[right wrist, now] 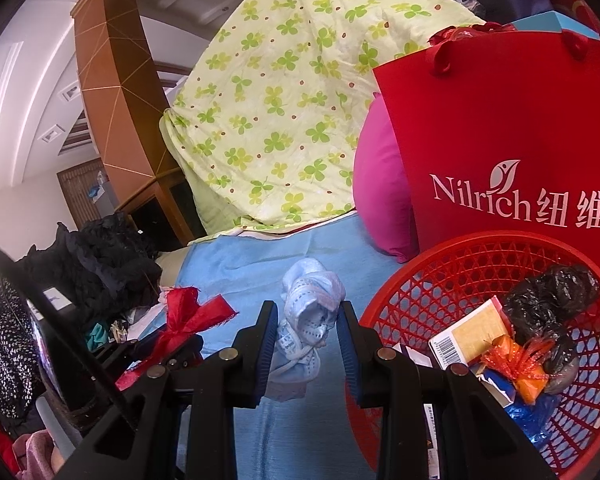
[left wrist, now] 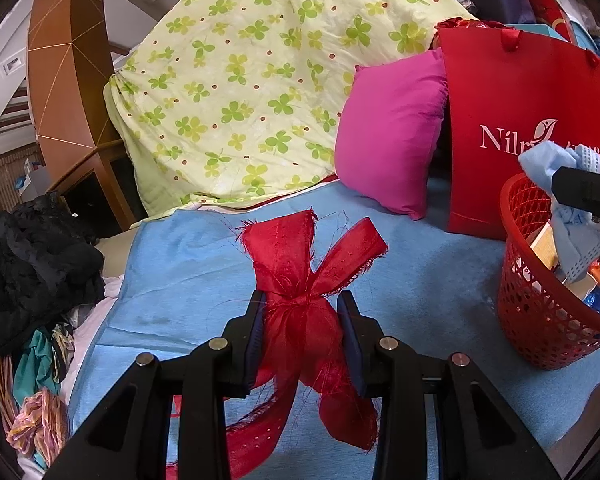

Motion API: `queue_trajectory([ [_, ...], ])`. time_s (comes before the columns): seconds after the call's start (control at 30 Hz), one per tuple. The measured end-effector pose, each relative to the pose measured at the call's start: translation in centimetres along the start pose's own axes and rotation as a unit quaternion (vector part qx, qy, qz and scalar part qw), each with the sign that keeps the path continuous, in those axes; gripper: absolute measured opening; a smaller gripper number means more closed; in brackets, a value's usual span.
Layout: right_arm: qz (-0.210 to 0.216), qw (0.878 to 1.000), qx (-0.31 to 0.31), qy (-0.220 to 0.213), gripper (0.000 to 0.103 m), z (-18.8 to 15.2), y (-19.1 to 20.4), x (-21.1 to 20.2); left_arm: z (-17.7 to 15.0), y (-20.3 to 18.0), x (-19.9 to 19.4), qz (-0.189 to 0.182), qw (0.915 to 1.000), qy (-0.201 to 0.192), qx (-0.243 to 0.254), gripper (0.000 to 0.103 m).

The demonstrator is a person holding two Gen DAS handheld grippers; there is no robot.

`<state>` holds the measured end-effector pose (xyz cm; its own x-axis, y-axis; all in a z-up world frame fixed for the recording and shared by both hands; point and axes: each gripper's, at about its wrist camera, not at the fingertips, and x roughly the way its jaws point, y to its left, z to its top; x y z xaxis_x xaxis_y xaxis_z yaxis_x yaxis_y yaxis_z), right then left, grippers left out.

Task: Collect trash
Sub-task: 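Lift the red ribbon with the left gripper while the right carries the tissue toward the basket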

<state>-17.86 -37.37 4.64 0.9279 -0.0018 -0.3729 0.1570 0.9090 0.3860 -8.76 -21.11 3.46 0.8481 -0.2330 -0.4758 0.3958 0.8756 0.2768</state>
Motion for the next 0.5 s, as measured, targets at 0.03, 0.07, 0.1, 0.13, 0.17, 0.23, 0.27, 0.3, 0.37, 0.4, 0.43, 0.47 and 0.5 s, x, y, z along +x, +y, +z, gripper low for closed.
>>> queue_trajectory([
  [0.03, 0.000, 1.000, 0.001, -0.001, 0.032, 0.00, -0.06, -0.07, 0.02, -0.03, 0.05, 0.000, 1.0000, 0.000, 0.001, 0.037],
  [0.07, -0.001, 1.000, 0.001, -0.001, 0.032, 0.00, -0.16, -0.12, 0.00, -0.09, 0.06, 0.000, 1.0000, 0.000, 0.002, 0.037],
  [0.1, -0.001, 1.000, 0.001, -0.002, 0.032, 0.05, -0.25, -0.14, -0.03, -0.18, 0.04, -0.001, 1.0000, 0.000, 0.002, 0.037],
  [0.13, -0.002, 1.000, 0.001, -0.002, 0.032, 0.07, -0.30, -0.19, -0.03, -0.22, 0.04, -0.001, 1.0000, 0.000, 0.003, 0.037],
  [0.17, -0.001, 1.000, 0.002, -0.002, 0.032, 0.10, -0.35, -0.23, -0.03, -0.25, 0.07, -0.002, 1.0000, 0.001, 0.003, 0.037],
  [0.23, -0.003, 1.000, 0.002, -0.003, 0.032, 0.17, -0.40, -0.29, -0.05, -0.34, 0.01, -0.001, 1.0000, 0.001, 0.004, 0.037],
  [0.27, -0.003, 1.000, 0.002, -0.003, 0.032, 0.18, -0.54, -0.35, -0.06, -0.37, -0.01, -0.002, 1.0000, 0.000, 0.005, 0.037],
  [0.3, -0.004, 1.000, 0.002, -0.003, 0.032, 0.18, -0.63, -0.41, -0.06, -0.39, -0.02, -0.002, 1.0000, 0.000, 0.005, 0.037],
  [0.37, -0.005, 1.000, 0.004, -0.004, 0.032, 0.18, -0.72, -0.49, -0.06, -0.44, -0.02, -0.002, 1.0000, 0.000, 0.005, 0.037],
  [0.4, -0.007, 1.000, 0.004, -0.004, 0.032, 0.19, -0.76, -0.56, -0.03, -0.43, 0.00, -0.002, 1.0000, 0.000, 0.006, 0.037],
  [0.43, -0.008, 1.000, 0.005, -0.005, 0.032, 0.20, -0.76, -0.59, -0.02, -0.50, 0.01, -0.003, 1.0000, 0.000, 0.007, 0.037],
  [0.47, -0.008, 1.000, 0.006, -0.006, 0.032, 0.20, -0.83, -0.67, -0.01, -0.52, 0.02, -0.003, 1.0000, 0.000, 0.007, 0.037],
  [0.5, -0.008, 1.000, 0.007, -0.007, 0.032, 0.23, -0.98, -0.69, -0.03, -0.60, 0.01, -0.004, 1.0000, 0.000, 0.007, 0.037],
])
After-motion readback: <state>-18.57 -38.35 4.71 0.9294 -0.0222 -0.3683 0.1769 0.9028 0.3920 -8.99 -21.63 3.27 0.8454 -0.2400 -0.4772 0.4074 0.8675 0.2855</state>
